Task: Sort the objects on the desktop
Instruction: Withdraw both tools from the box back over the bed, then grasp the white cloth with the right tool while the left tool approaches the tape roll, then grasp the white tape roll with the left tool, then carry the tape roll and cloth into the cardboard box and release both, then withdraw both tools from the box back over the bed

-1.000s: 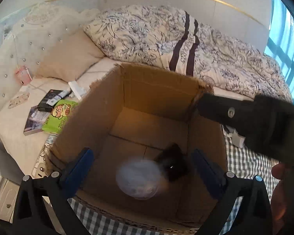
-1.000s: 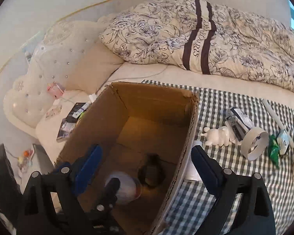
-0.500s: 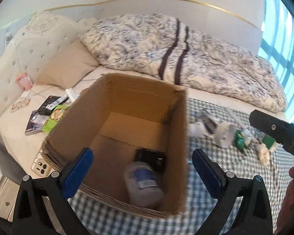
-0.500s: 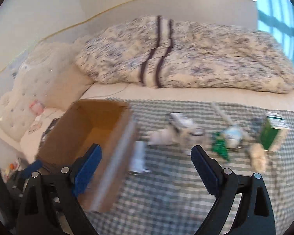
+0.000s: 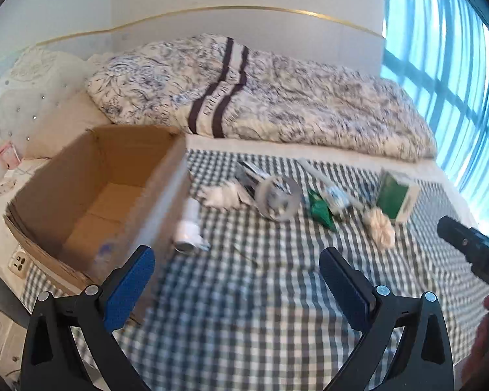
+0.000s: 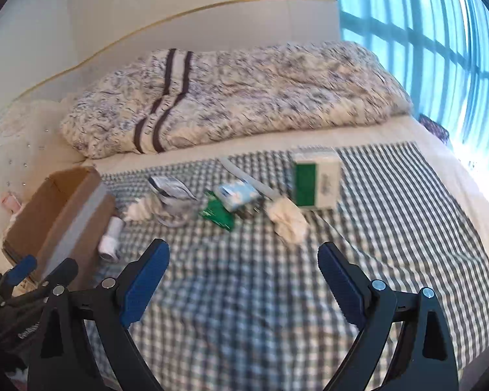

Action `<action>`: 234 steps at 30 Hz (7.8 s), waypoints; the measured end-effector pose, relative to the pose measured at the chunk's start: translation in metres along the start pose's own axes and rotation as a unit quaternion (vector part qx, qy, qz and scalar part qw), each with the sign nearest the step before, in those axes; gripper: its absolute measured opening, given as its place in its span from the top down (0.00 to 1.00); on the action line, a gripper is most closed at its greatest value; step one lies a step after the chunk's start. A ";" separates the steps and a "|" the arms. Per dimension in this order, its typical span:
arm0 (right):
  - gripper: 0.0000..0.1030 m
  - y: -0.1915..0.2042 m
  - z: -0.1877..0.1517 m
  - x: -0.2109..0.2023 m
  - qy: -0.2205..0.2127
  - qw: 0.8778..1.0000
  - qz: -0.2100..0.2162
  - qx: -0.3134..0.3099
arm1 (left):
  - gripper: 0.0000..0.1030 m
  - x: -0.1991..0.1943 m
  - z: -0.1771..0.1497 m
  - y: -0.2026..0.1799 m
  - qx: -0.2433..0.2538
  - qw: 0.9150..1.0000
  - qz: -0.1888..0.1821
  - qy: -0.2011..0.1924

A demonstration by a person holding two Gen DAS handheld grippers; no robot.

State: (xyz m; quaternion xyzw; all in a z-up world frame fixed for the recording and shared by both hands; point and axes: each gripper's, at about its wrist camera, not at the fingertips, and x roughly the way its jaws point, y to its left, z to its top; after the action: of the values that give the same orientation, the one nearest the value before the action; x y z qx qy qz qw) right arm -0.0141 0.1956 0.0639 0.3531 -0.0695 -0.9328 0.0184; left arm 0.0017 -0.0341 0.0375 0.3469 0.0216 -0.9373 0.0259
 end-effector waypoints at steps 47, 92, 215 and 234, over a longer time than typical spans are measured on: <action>0.41 -0.046 -0.005 0.219 0.096 0.992 -0.059 -0.053 | 0.00 0.248 0.027 -0.035 -0.026 0.996 0.033 0.080; 0.85 -0.013 -0.006 0.037 -0.004 1.000 0.007 -0.026 | 0.84 0.063 0.020 -0.035 -0.012 1.000 0.007 0.023; 0.04 0.286 0.034 0.084 0.056 0.972 0.193 -0.123 | 0.11 0.050 0.046 0.216 -0.123 0.987 0.099 0.023; 0.04 0.019 0.007 0.006 -0.019 1.000 0.004 -0.006 | 0.00 0.014 0.015 0.035 -0.049 0.998 0.026 -0.004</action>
State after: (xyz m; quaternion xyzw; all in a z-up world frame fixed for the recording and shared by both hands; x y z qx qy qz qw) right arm -0.0237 0.1776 0.0681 0.3345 -0.0655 -0.9398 0.0224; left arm -0.0165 -0.0702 0.0391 0.3422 0.0586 -0.9354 0.0670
